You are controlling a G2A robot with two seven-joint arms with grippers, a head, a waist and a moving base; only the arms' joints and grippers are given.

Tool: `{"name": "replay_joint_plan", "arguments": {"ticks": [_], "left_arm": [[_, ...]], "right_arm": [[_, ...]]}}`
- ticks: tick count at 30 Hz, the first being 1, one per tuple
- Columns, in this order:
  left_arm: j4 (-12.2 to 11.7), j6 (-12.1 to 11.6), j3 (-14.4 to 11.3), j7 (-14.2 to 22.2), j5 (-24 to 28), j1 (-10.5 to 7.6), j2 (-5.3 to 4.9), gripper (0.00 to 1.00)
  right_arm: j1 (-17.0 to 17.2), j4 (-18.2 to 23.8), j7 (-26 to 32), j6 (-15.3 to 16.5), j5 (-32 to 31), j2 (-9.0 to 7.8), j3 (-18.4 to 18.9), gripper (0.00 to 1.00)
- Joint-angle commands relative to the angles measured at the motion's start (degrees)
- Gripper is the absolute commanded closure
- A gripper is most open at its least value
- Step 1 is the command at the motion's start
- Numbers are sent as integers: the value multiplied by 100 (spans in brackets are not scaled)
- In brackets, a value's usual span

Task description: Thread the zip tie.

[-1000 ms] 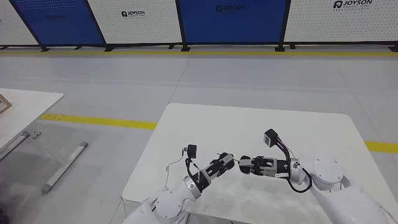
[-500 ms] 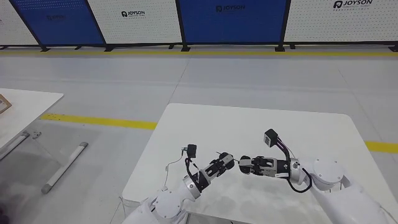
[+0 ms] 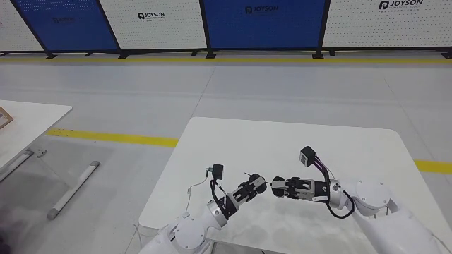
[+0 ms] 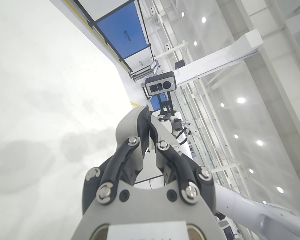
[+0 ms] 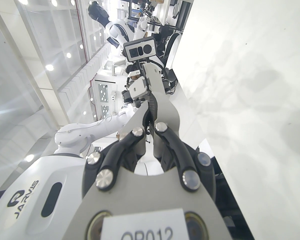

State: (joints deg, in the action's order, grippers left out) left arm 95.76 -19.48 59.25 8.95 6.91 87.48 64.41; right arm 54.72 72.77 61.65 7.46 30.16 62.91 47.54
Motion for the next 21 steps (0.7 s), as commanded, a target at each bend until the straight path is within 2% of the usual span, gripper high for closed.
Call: {"name": "replay_joint_plan", "arguments": {"ticks": [1, 9, 11, 13, 15, 21], "left_arm": [[-14, 0, 7, -26, -24, 9, 3, 100], [-59, 187, 6, -227, -153, -1, 28, 100], [-82, 264, -1, -385, -175, -17, 45, 100], [-85, 447, -40, -513, -170, -22, 66, 100], [-57, 453, -82, -511, -88, -14, 81, 100], [-57, 453, -82, -511, -88, -14, 81, 100]], "right_arm": [[28, 19, -74, -5, 1, 2, 6, 0], [274, 216, -377, -85, -156, -52, 255, 0], [352, 257, -449, -111, -156, -72, 347, 0], [467, 324, -483, -67, -90, -104, 494, 0], [581, 372, -419, 49, 12, -142, 655, 0], [581, 372, -419, 49, 12, -142, 655, 0]]}}
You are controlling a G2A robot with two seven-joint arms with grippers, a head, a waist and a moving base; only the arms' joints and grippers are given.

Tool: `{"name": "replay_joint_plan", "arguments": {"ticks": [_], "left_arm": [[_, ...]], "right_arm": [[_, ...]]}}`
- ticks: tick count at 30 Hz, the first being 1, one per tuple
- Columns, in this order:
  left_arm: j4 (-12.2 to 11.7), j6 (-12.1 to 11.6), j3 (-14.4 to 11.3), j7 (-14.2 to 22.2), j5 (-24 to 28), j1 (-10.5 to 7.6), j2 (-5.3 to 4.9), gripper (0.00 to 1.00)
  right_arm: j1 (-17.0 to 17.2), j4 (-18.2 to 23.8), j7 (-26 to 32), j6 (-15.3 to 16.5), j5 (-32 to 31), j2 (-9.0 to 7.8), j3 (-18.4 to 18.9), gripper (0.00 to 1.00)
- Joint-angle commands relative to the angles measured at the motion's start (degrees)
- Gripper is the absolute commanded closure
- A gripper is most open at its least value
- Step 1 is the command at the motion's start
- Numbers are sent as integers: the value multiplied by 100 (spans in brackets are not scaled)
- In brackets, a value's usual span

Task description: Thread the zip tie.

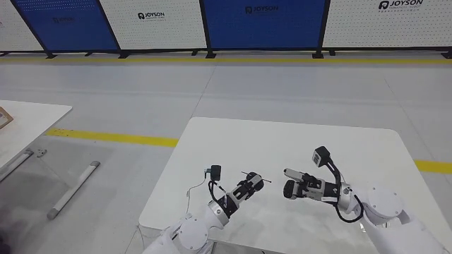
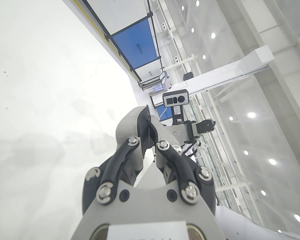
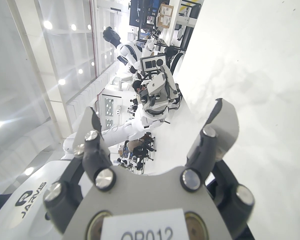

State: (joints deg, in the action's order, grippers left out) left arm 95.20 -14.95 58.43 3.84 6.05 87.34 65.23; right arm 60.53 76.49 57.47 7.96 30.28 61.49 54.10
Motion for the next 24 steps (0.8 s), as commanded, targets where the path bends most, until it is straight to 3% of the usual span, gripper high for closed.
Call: {"name": "replay_joint_plan", "arguments": {"ticks": [1, 11, 15, 20, 24], "left_arm": [[0, 0, 0, 0, -2, 0, 0, 100], [0, 0, 0, 0, -2, 0, 0, 100], [106, -112, 141, 113, 303, 32, -9, 100], [637, -431, 522, 149, 666, 288, -59, 100], [1383, -453, 882, 200, 923, 574, -97, 100]], "right_arm": [[0, 0, -1, -1, -1, 0, 0, 0], [0, 0, -1, -1, -1, 0, 0, 0], [0, 0, -1, -1, -1, 0, 0, 0], [0, 0, -1, -1, -1, 0, 0, 0], [0, 0, -1, -1, -1, 0, 0, 0]]}}
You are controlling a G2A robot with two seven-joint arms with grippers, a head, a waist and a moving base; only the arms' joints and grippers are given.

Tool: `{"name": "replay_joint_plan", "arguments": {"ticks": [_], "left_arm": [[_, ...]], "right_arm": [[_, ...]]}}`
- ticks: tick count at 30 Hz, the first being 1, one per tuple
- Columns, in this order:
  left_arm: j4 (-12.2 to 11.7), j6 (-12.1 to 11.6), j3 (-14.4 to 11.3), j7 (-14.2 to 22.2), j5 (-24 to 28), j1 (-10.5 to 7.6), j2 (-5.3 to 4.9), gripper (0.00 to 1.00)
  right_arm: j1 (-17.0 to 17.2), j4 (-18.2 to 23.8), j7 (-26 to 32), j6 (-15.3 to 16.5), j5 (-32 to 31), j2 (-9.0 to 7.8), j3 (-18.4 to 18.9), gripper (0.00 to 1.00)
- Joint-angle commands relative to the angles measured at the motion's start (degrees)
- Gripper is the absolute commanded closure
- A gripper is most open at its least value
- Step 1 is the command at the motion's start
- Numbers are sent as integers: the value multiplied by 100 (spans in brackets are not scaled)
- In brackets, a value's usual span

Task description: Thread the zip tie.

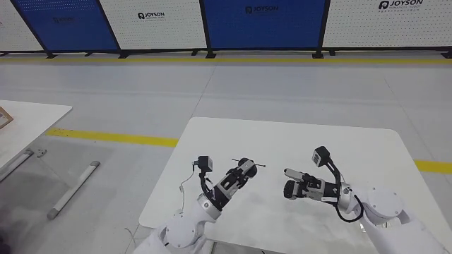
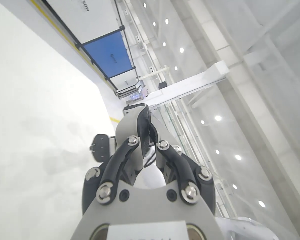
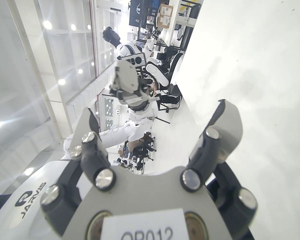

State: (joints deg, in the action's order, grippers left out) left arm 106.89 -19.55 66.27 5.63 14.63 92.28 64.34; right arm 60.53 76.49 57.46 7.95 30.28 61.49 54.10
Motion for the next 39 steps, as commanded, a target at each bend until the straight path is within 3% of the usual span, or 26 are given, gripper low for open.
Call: {"name": "replay_joint_plan", "arguments": {"ticks": [1, 2, 6, 14, 18, 31, 39], "left_arm": [[405, 7, 196, 17, 122, 141, -12, 100], [649, 7, 326, -52, 150, 230, -12, 100], [1136, 7, 534, -105, -20, 515, -5, 100], [1136, 7, 534, -105, -20, 515, -5, 100], [861, 293, 441, -145, -371, 396, 12, 100], [-354, 1443, 22, -148, -1616, -38, 69, 100], [-390, 1495, -24, -93, -1426, -61, 85, 100]], "right_arm": [[0, 0, 0, 0, 0, 0, 0, 0], [0, 0, 0, 0, 0, 0, 0, 0], [0, 0, 0, 0, 0, 0, 0, 0], [0, 0, 0, 0, 0, 0, 0, 0], [0, 0, 0, 0, 0, 0, 0, 0], [0, 0, 0, 0, 0, 0, 0, 0], [0, 0, 0, 0, 0, 0, 0, 0]]}}
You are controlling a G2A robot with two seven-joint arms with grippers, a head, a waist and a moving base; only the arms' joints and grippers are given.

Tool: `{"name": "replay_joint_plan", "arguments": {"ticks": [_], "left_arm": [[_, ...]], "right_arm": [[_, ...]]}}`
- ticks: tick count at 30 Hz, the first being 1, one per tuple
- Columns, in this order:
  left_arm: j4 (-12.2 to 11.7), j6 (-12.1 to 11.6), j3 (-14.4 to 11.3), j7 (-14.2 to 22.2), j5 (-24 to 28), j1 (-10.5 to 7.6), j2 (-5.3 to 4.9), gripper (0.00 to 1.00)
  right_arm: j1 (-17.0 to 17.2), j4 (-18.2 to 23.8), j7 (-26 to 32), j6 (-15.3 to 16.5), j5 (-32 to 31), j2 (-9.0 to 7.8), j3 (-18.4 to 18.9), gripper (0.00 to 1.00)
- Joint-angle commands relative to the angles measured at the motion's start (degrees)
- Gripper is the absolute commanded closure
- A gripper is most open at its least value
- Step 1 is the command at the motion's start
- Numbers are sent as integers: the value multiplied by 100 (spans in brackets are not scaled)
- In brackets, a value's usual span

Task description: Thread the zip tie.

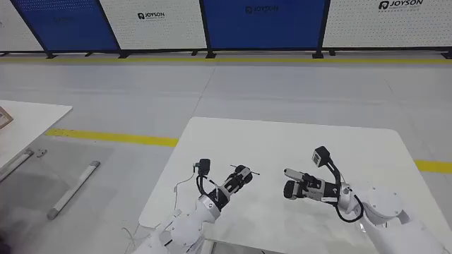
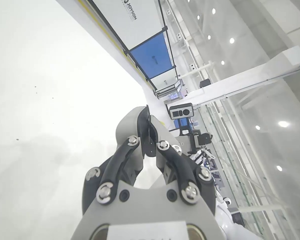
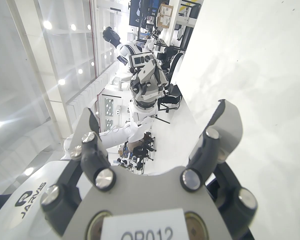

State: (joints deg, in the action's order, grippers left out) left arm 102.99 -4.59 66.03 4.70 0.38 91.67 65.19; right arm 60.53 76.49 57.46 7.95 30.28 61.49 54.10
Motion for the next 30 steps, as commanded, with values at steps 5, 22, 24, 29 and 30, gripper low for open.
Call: {"name": "replay_joint_plan", "arguments": {"ticks": [5, 22, 24, 29, 30], "left_arm": [[123, -166, 6, -149, 79, -21, 19, 100], [1399, -1441, 725, 495, 1077, 816, -88, 100], [1399, -1441, 725, 495, 1077, 816, -88, 100], [1397, -1431, 721, 494, 1076, 810, -87, 100], [1395, -1399, 708, 485, 1065, 786, -84, 100]], "right_arm": [[0, 0, 0, 0, 0, 0, 0, 0], [0, 0, 0, 0, 0, 0, 0, 0], [0, 0, 0, 0, 0, 0, 0, 0], [0, 0, 0, 0, 0, 0, 0, 0], [0, 0, 0, 0, 0, 0, 0, 0]]}}
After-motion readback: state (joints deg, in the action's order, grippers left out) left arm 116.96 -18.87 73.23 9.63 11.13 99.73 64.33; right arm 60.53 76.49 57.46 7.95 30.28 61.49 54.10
